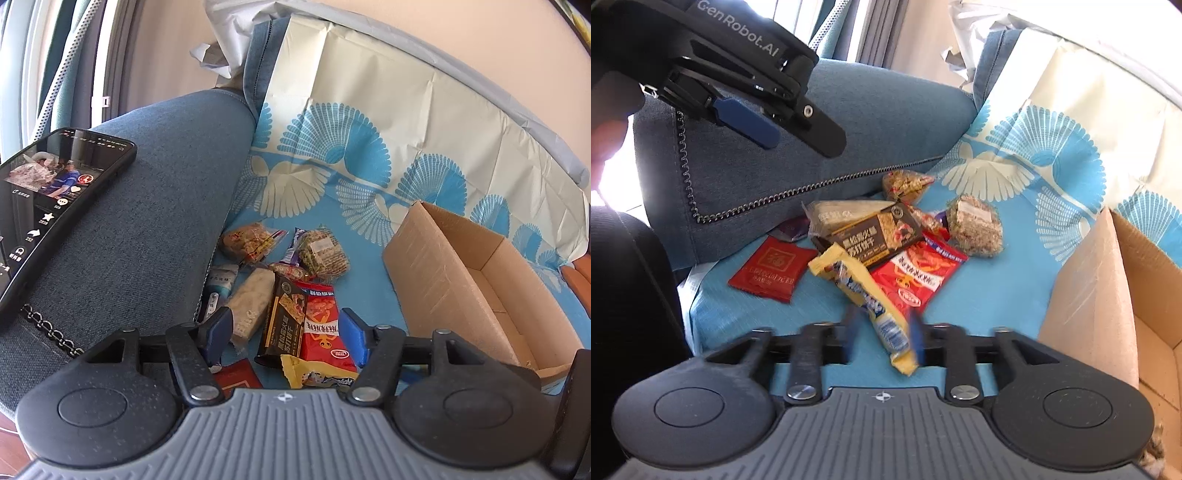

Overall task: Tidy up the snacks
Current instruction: 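Grasp the yellow-wrapped bar with the right gripper while the left gripper approaches the dark biscuit pack, then lift the yellow bar with the right gripper while the left gripper grasps the dark biscuit pack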

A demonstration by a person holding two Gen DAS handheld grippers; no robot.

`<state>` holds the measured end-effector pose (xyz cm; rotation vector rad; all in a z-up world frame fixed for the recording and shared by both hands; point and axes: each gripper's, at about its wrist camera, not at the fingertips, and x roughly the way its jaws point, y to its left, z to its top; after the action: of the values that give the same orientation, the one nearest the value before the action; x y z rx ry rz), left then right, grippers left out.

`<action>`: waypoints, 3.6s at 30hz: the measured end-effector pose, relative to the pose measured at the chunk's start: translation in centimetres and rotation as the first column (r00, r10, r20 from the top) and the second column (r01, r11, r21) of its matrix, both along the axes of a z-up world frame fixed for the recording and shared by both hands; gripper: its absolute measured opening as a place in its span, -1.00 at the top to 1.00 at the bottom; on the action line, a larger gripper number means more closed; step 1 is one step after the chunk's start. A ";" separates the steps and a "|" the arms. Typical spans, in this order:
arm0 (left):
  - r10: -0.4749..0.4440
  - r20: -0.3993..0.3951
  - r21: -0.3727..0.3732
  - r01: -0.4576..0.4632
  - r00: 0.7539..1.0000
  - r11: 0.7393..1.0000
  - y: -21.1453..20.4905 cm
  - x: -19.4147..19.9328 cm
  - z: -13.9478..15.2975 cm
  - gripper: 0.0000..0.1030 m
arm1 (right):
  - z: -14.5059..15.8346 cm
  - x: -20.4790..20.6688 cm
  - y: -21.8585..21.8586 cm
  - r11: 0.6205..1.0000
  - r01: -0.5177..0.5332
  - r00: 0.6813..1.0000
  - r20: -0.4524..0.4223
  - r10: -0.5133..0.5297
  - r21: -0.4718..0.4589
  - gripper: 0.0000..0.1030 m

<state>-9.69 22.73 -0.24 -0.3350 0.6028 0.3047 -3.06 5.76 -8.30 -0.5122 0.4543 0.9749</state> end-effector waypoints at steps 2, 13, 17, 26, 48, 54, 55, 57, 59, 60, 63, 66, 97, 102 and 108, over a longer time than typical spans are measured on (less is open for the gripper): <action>-0.005 -0.009 0.000 0.005 1.000 1.000 -0.1 0.4 -0.2 -0.33 | -0.2 0.3 0.4 1.000 0.005 1.000 0.004 -0.005 0.000 -0.06; -0.038 -0.101 -0.035 0.035 0.994 0.999 0.0 4.0 -2.6 -0.25 | -1.8 1.9 1.4 1.000 -0.029 0.998 -0.054 0.029 0.003 -0.06; -0.041 -0.115 -0.048 0.036 0.992 0.998 0.0 5.0 -3.4 -0.25 | -2.0 2.2 2.0 0.999 -0.051 0.997 -0.065 0.051 -0.005 -0.06; -0.007 -0.099 -0.106 -0.004 0.995 0.994 1.3 4.8 -3.6 -0.25 | -1.9 2.4 2.3 0.998 -0.064 0.995 -0.075 0.062 -0.018 0.47; -0.025 -0.176 -0.064 0.014 0.984 0.998 0.2 6.2 -4.1 0.01 | -0.9 5.0 -0.5 0.961 0.277 0.884 -0.388 -0.260 -0.013 0.49; -0.005 -0.208 -0.038 -0.003 0.978 0.999 0.5 8.0 -5.0 0.01 | -1.3 6.0 -0.3 0.963 0.269 0.866 -0.434 -0.246 -0.010 0.33; -0.002 -0.220 -0.028 -0.004 0.975 1.000 0.4 8.5 -5.2 0.01 | -1.4 6.1 -0.3 0.963 0.268 0.866 -0.435 -0.246 -0.012 0.32; -0.004 -0.243 -0.001 0.003 0.970 1.000 0.2 9.4 -5.5 -0.01 | -1.6 6.3 -0.2 0.964 0.266 0.862 -0.443 -0.246 -0.018 0.32; -0.009 -0.262 0.029 0.017 0.965 0.999 -0.1 10.1 -5.9 -0.02 | -1.8 6.5 -0.2 0.964 0.266 0.857 -0.452 -0.246 -0.020 0.32; -0.012 -0.273 0.042 0.024 0.962 0.999 -0.3 10.5 -6.1 -0.03 | -1.8 6.5 -0.2 0.964 0.264 0.857 -0.454 -0.244 -0.020 0.32; -0.015 -0.304 0.066 0.037 0.952 0.997 -0.5 11.4 -6.7 -0.08 | -2.1 6.8 -0.2 0.964 0.264 0.853 -0.460 -0.244 -0.023 0.32; -0.022 -0.327 0.064 0.045 0.945 0.997 -0.4 12.1 -7.3 -0.08 | -2.2 6.8 -0.1 0.965 0.262 0.853 -0.462 -0.242 -0.023 0.32; 0.004 -0.299 -0.210 -0.070 0.954 0.975 1.3 5.8 -5.1 0.41 | -1.7 5.3 -2.0 0.959 0.282 0.821 -0.517 -0.242 0.000 0.44; -0.018 -0.328 -0.122 -0.023 0.945 0.992 -0.3 6.6 -5.2 0.20 | -1.5 5.1 -2.3 0.960 0.278 0.814 -0.537 -0.224 0.020 0.18; -0.054 -0.395 -0.027 0.047 0.917 0.999 -2.2 7.9 -6.0 -0.10 | -1.4 5.0 -2.3 0.965 0.261 0.815 -0.538 -0.216 0.008 0.14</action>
<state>-1.76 20.50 -6.25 -0.2743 1.0133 0.3198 1.96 3.50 -9.74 -0.0889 0.9553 0.8783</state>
